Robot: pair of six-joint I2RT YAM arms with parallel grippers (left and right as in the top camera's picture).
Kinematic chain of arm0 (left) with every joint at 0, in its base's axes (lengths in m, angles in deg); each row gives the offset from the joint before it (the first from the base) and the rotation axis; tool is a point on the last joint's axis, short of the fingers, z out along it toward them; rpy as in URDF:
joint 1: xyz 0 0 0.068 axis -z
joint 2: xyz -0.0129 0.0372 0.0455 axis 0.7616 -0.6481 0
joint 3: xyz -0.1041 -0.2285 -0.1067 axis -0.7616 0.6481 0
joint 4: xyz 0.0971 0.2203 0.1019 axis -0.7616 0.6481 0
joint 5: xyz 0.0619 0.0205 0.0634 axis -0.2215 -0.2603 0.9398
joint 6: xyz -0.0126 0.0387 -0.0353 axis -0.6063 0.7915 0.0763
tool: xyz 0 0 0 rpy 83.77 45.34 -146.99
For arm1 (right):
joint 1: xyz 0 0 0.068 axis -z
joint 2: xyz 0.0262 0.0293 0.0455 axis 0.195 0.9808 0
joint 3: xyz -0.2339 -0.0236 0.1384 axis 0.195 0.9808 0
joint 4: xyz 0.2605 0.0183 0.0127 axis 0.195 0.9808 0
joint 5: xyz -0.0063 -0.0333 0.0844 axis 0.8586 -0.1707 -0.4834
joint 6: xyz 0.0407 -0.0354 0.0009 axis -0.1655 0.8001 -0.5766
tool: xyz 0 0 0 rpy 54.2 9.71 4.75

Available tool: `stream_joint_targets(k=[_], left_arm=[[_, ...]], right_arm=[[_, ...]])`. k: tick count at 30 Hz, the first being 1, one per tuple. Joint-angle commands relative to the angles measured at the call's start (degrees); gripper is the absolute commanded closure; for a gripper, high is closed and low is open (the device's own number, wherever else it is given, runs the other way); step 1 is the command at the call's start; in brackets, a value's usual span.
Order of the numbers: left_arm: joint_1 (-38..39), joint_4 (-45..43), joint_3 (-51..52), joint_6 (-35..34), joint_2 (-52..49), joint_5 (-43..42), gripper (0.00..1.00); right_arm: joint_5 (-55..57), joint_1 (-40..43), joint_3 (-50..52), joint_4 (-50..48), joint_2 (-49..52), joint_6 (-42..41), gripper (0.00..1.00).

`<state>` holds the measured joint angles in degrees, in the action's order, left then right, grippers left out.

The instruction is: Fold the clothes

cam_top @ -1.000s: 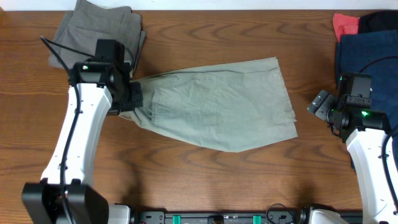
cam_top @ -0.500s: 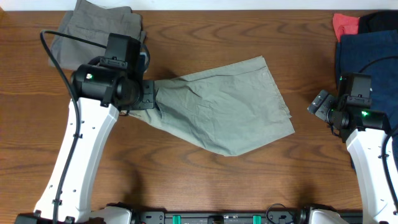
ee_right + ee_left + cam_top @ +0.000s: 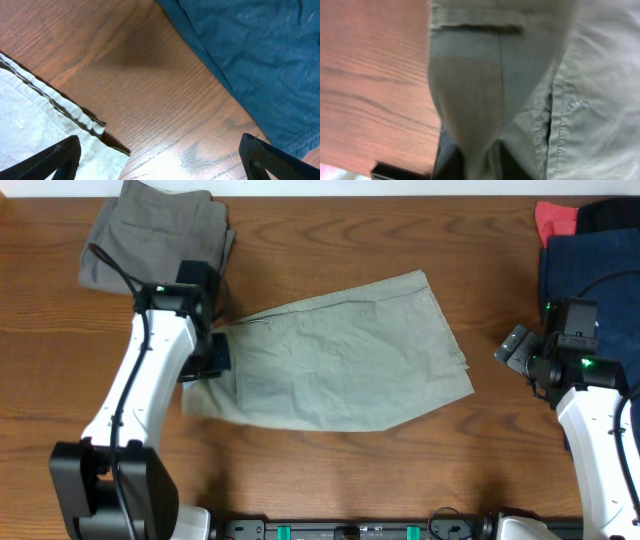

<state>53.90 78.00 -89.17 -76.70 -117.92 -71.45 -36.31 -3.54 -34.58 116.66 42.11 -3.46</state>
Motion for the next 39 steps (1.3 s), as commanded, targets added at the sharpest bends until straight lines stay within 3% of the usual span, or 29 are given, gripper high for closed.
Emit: stream_joint_targets(k=[1, 3, 12, 20, 26, 39], left_arm=[[-2.64, -1.79, -0.13, -1.16, -1.62, 1.31, 0.12], [-4.33, -4.13, -0.13, -1.18, -2.69, 1.27, 0.0], [-11.04, -8.83, 0.31, -1.36, -5.99, -0.33, 0.02], [-15.67, -15.63, 4.15, 5.9, -9.46, -17.66, 0.02], [-16.02, -18.01, 6.58, 10.1, -10.38, -18.1, 0.02], [-20.83, -17.81, 7.85, 11.06, -17.09, -21.42, 0.02]], right_arm=[[0.98, -0.48, -0.02, -0.11, -0.09, 0.68, 0.01], [0.98, -0.48, -0.02, -0.13, -0.09, 0.68, 0.01], [1.01, -0.55, -0.02, -0.13, -0.09, 0.68, 0.01], [0.98, -0.55, -0.02, -0.13, -0.09, 0.68, 0.01], [0.98, -0.55, -0.02, -0.11, -0.09, 0.68, 0.01], [0.98, -0.55, -0.02, -0.11, -0.09, 0.68, 0.01]])
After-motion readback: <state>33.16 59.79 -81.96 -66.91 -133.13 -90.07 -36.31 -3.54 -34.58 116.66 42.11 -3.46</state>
